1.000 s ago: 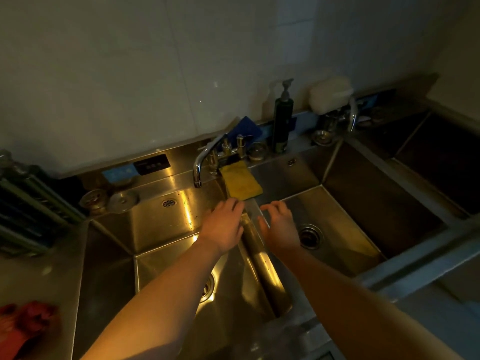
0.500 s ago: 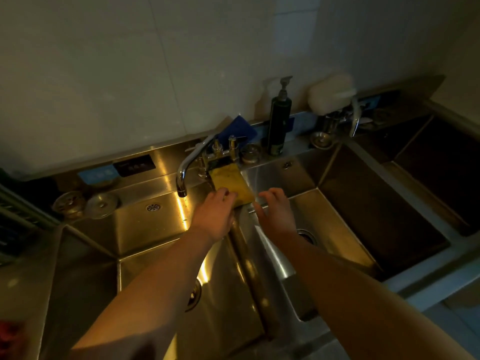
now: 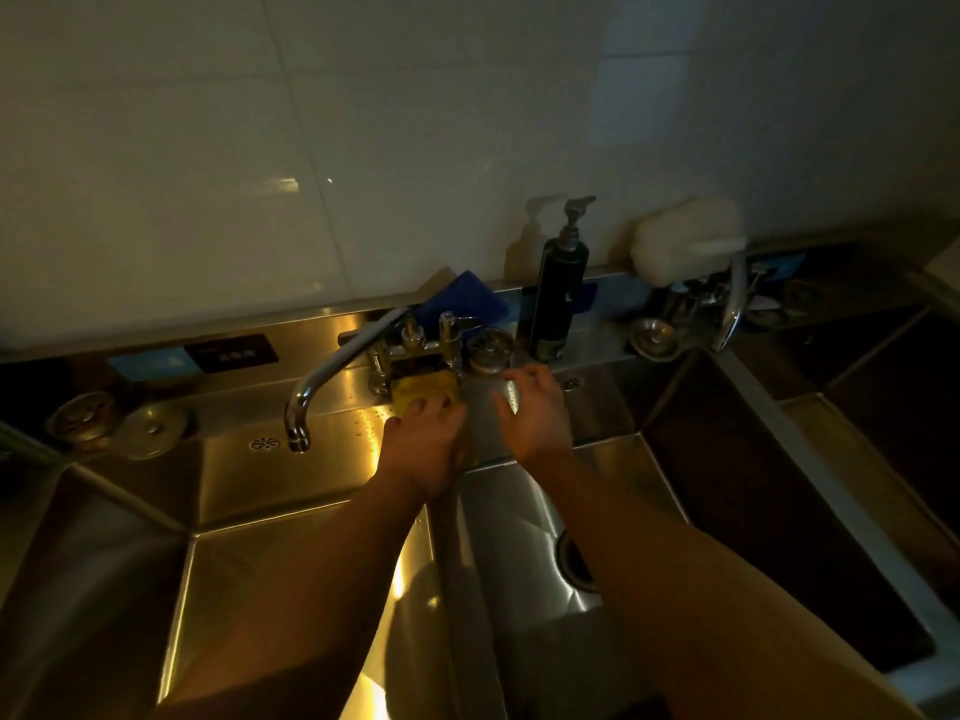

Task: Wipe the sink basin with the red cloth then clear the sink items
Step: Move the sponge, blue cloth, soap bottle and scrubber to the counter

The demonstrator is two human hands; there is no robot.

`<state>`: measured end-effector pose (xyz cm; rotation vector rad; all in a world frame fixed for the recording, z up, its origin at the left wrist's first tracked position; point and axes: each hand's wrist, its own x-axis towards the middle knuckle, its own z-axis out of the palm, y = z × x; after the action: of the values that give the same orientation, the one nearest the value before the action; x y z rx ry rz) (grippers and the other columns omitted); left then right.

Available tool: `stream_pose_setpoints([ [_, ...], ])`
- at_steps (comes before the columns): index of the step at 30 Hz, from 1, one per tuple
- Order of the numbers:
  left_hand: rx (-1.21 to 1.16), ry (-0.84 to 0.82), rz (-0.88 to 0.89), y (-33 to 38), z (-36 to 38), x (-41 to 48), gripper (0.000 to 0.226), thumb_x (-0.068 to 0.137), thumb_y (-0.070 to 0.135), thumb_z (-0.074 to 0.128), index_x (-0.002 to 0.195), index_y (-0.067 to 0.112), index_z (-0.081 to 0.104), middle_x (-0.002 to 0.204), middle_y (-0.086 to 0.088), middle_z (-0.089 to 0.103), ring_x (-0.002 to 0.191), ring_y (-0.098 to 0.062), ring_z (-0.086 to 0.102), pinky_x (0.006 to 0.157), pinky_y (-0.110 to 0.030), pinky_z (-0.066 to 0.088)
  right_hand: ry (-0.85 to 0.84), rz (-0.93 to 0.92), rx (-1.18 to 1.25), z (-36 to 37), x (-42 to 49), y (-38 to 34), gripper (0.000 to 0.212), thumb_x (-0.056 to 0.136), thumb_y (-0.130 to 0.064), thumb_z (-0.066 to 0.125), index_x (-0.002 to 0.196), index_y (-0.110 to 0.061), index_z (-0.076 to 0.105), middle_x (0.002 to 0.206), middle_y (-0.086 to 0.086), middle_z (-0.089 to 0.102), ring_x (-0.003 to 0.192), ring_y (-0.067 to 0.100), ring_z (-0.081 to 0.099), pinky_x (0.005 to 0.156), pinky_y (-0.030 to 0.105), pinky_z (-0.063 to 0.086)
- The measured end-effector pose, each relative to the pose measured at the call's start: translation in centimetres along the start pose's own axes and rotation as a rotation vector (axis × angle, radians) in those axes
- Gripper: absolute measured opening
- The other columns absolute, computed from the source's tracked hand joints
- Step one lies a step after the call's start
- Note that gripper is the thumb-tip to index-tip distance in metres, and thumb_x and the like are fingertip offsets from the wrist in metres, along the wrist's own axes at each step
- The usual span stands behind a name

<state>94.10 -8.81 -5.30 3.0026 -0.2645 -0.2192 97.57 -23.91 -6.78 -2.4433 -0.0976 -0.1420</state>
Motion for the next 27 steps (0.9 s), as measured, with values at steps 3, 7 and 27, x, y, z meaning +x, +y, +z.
stream_pose_setpoints([
  [3, -0.024, -0.040, -0.072, -0.1, 0.8, 1.1, 0.065, 0.087, 0.042, 0.058, 0.143, 0.029, 0.027, 0.150, -0.004, 0.024, 0.138, -0.029, 0.022, 0.105, -0.053, 0.031, 0.013, -0.025, 0.028, 0.2, 2.2, 0.1, 0.033, 0.093, -0.028, 0.053, 0.123, -0.014, 0.053, 0.135, 0.009, 0.040, 0.120, 0.027, 0.044, 0.097, 0.042, 0.043],
  [7, -0.046, -0.161, -0.102, -0.7, 2.0, 1.6, 0.074, 0.084, 0.050, 0.058, 0.146, 0.034, 0.021, 0.155, -0.001, 0.007, 0.142, -0.033, 0.006, 0.106, -0.062, 0.023, 0.025, -0.049, 0.053, 0.4, 4.9, -0.2, 0.037, 0.093, -0.029, 0.052, 0.127, -0.015, 0.050, 0.135, 0.009, 0.040, 0.119, 0.027, 0.044, 0.098, 0.043, 0.044],
  [27, -0.079, -0.168, -0.066, -1.8, 4.2, 3.6, 0.070, 0.078, 0.048, 0.066, 0.140, 0.037, 0.034, 0.155, -0.001, 0.006, 0.140, -0.039, 0.001, 0.105, -0.049, 0.037, -0.043, -0.112, 0.103, 2.3, 12.3, -0.9, 0.052, 0.099, -0.024, 0.041, 0.148, -0.016, 0.024, 0.154, 0.006, 0.024, 0.142, 0.029, 0.018, 0.114, 0.040, 0.022],
])
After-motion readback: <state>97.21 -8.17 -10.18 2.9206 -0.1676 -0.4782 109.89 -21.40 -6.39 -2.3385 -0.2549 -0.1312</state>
